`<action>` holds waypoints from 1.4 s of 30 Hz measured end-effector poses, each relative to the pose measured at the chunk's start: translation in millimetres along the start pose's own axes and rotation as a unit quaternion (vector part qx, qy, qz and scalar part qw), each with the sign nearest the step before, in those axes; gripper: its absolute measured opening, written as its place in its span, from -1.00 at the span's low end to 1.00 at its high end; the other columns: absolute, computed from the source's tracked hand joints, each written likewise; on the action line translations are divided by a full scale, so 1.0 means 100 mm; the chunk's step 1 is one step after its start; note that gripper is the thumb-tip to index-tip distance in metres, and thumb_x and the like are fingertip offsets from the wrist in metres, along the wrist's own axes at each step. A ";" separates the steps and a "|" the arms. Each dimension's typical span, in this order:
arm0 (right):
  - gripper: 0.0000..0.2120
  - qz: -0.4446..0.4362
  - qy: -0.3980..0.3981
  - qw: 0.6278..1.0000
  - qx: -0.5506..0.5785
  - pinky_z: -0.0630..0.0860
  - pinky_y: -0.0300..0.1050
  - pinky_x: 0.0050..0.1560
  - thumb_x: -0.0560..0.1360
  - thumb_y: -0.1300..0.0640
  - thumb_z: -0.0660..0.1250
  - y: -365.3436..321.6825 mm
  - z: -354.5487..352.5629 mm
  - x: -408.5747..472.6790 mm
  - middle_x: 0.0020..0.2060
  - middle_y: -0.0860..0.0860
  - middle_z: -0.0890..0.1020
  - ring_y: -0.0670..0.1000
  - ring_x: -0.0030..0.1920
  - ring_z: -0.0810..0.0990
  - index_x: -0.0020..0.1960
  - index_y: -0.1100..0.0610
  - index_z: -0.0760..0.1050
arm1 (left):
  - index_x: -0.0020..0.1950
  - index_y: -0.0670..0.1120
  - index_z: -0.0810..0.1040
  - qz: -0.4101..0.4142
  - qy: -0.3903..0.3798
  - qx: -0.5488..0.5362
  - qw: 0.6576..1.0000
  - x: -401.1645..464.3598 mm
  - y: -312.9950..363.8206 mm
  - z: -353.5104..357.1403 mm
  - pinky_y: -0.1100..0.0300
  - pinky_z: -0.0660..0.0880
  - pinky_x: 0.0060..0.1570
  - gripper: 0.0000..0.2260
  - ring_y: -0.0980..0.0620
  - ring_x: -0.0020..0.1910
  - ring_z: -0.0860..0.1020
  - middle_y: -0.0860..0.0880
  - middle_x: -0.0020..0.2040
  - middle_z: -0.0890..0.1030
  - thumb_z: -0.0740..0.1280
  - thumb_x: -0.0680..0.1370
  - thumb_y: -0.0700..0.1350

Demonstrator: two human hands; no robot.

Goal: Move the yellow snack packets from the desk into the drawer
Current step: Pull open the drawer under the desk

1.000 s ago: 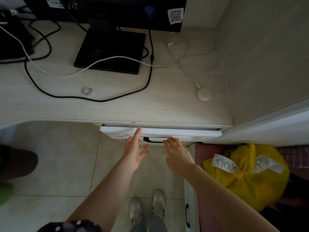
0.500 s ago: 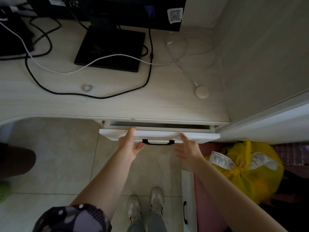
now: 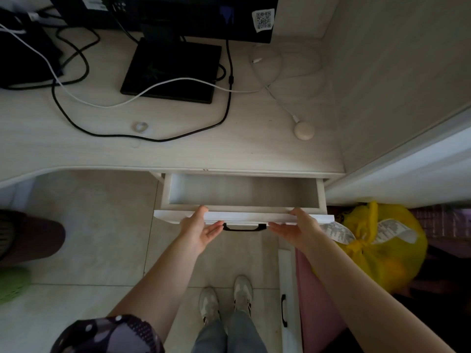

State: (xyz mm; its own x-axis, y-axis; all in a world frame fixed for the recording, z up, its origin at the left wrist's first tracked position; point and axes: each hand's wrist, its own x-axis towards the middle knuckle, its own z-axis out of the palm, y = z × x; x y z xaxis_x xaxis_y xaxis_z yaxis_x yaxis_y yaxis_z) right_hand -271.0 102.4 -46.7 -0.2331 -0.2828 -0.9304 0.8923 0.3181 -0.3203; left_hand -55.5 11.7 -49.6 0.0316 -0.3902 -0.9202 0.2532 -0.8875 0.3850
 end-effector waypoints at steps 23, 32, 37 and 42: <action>-0.62 0.085 0.044 0.994 0.045 0.53 0.36 0.07 0.51 0.33 0.26 0.78 -0.81 -0.66 0.20 0.32 0.45 0.37 0.12 0.53 0.30 0.17 0.29 | 0.05 -0.19 0.48 -0.095 -0.003 -0.024 0.995 -0.60 -0.79 -0.94 -0.08 0.65 -0.21 -0.85 -0.29 -0.01 0.63 -0.25 0.10 0.49 0.38 0.53 -0.23; -0.59 0.098 0.040 0.992 -0.070 0.64 0.06 -0.36 0.52 0.30 0.21 0.72 -0.78 -0.92 0.21 0.25 0.50 0.19 -0.01 0.60 0.35 0.23 0.27 | 0.12 -0.22 0.44 -0.036 -0.009 0.044 0.998 -0.82 -0.74 -1.13 0.01 0.60 -0.19 -0.86 -0.17 -0.12 0.66 -0.21 0.06 0.61 0.28 0.59 -0.22; -0.81 0.074 0.032 0.968 -0.237 0.58 -0.02 -0.44 0.56 0.27 0.17 0.67 -0.51 -1.19 -0.07 0.25 0.48 0.17 -0.30 0.51 0.16 0.28 0.33 | -0.01 -0.19 0.53 0.057 0.074 0.152 0.984 -0.99 -0.64 -1.29 0.15 0.54 -0.28 -0.93 -0.06 -0.26 0.59 -0.12 -0.10 0.61 0.29 0.53 -0.26; -0.93 -0.031 -0.009 0.913 -0.408 0.57 0.03 -0.12 0.50 0.24 0.24 0.89 0.05 -1.36 -0.15 0.12 0.54 0.13 -0.17 0.58 -0.11 0.24 0.47 | 0.06 -0.17 0.59 0.198 0.109 0.184 0.957 -1.18 -0.52 -1.57 0.16 0.42 -0.27 -0.84 -0.11 -0.32 0.51 -0.08 -0.25 0.56 0.31 0.51 -0.22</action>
State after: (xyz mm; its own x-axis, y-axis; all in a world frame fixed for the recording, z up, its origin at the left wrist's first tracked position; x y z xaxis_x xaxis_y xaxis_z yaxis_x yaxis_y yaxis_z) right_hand -158.2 164.5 52.2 -0.2612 -0.3357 -0.9050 0.2914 0.8664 -0.4055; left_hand 79.2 142.4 27.8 0.2653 -0.6895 -0.6739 -0.1762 -0.7219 0.6692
